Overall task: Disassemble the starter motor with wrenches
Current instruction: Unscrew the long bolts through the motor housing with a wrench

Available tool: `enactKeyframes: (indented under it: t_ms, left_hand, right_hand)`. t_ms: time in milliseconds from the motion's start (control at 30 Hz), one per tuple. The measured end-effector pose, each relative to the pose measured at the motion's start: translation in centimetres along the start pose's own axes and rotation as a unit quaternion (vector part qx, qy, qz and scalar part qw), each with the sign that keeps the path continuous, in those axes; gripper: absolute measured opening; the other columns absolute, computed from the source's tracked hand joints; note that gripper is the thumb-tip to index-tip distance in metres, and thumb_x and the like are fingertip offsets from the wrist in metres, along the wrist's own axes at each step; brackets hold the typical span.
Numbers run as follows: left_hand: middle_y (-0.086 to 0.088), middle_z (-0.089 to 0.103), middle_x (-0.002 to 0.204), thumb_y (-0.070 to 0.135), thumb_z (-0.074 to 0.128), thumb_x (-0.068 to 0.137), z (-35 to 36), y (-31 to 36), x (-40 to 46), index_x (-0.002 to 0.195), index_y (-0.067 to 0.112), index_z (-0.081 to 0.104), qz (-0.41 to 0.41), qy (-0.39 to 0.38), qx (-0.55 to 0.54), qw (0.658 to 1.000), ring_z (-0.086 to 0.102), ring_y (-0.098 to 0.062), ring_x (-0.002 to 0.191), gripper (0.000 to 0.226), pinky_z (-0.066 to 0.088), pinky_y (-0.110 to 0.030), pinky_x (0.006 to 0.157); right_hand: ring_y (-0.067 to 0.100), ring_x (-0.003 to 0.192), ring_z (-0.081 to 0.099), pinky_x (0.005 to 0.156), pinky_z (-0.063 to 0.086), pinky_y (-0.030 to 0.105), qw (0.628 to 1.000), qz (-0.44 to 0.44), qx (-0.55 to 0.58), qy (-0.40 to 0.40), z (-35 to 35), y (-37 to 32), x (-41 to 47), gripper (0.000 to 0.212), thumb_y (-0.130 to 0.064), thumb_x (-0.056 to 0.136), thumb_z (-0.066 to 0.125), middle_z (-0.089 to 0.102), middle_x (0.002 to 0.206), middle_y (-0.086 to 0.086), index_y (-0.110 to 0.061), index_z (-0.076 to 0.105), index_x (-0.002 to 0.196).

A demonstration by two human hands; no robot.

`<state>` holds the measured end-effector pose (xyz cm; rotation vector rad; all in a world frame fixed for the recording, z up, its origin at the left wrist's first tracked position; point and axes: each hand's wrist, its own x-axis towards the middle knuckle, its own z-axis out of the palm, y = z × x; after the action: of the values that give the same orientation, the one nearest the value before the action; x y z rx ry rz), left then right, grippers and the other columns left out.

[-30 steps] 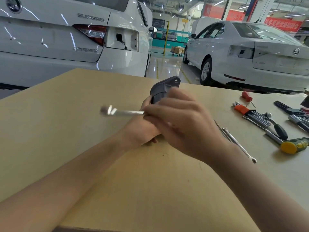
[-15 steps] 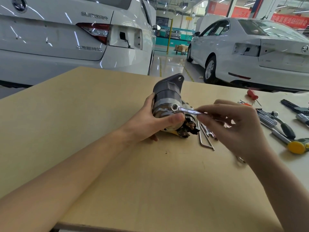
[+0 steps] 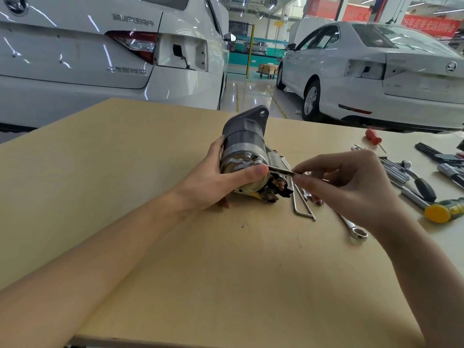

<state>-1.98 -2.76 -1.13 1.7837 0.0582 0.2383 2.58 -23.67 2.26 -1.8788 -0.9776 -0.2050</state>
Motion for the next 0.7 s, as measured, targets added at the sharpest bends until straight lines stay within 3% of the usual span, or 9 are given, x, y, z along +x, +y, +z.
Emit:
enactKeyframes:
  t_ms: [133,300,400,467,533,633,700]
  left_hand:
    - [0.007,0.057,0.125,0.059,0.072,0.057,0.1,-0.1,0.1,0.154,0.032,0.013,0.003,0.008,0.000,1.000,0.066,0.001,0.089,0.116,0.055,-0.030,0.051]
    - [0.007,0.058,0.119,0.064,0.072,0.054,0.4,-0.2,-0.1,0.152,0.033,0.017,0.008,0.018,-0.011,1.000,0.066,0.002,0.088,0.117,0.053,-0.029,0.048]
    - [0.008,0.058,0.116,0.059,0.074,0.059,0.5,-0.5,0.0,0.152,0.033,0.017,0.008,0.022,-0.018,1.000,0.066,0.003,0.085,0.113,0.052,-0.029,0.047]
    - [0.008,0.058,0.117,0.057,0.073,0.060,0.5,-0.6,0.1,0.153,0.033,0.016,0.007,0.026,-0.024,0.999,0.066,0.000,0.086,0.112,0.052,-0.029,0.048]
    - [0.006,0.058,0.118,0.059,0.074,0.059,0.6,-0.5,0.0,0.153,0.034,0.016,0.003,0.029,-0.026,0.999,0.066,-0.005,0.089,0.113,0.053,-0.030,0.049]
    - [0.005,0.058,0.119,0.066,0.076,0.050,0.7,-0.3,-0.2,0.152,0.036,0.017,-0.003,0.036,-0.024,0.999,0.067,-0.009,0.092,0.121,0.054,-0.033,0.051]
    - [0.006,0.058,0.118,0.070,0.073,0.046,0.6,-0.4,-0.2,0.152,0.037,0.018,0.001,0.034,-0.013,0.999,0.068,-0.009,0.087,0.123,0.057,-0.035,0.053]
  right_hand:
    - [0.010,0.045,0.052,0.049,0.042,0.023,1.000,0.013,0.003,-0.012,0.0,0.0,0.0,0.011,-0.001,0.079,0.072,0.063,0.056,0.007,-0.012,0.075,0.079]
    - [0.009,0.042,0.055,0.049,0.044,0.021,0.999,0.027,0.030,0.000,-0.1,0.3,0.0,0.007,-0.006,0.078,0.074,0.065,0.052,0.003,-0.012,0.073,0.074]
    - [0.010,0.035,0.051,0.039,0.039,0.018,0.997,0.059,0.057,0.002,-0.6,0.3,0.2,0.011,-0.023,0.067,0.080,0.068,0.055,0.008,-0.015,0.074,0.068]
    - [0.013,0.033,0.048,0.034,0.037,0.018,0.988,0.105,0.114,-0.004,-1.4,0.5,0.5,0.021,-0.031,0.057,0.082,0.069,0.058,0.011,-0.014,0.074,0.068]
    - [0.016,0.037,0.055,0.038,0.043,0.019,0.968,0.136,0.211,-0.007,-1.9,0.7,0.7,0.018,-0.026,0.056,0.081,0.069,0.061,0.012,-0.015,0.075,0.069]
    - [0.015,0.047,0.065,0.046,0.050,0.020,0.936,0.121,0.329,0.041,-1.0,0.6,0.8,0.003,-0.016,0.066,0.074,0.070,0.062,0.009,-0.015,0.076,0.068]
    - [0.014,0.049,0.064,0.050,0.052,0.020,0.919,0.096,0.372,0.084,0.2,0.0,1.1,0.006,-0.015,0.072,0.070,0.069,0.062,0.007,-0.013,0.076,0.071]
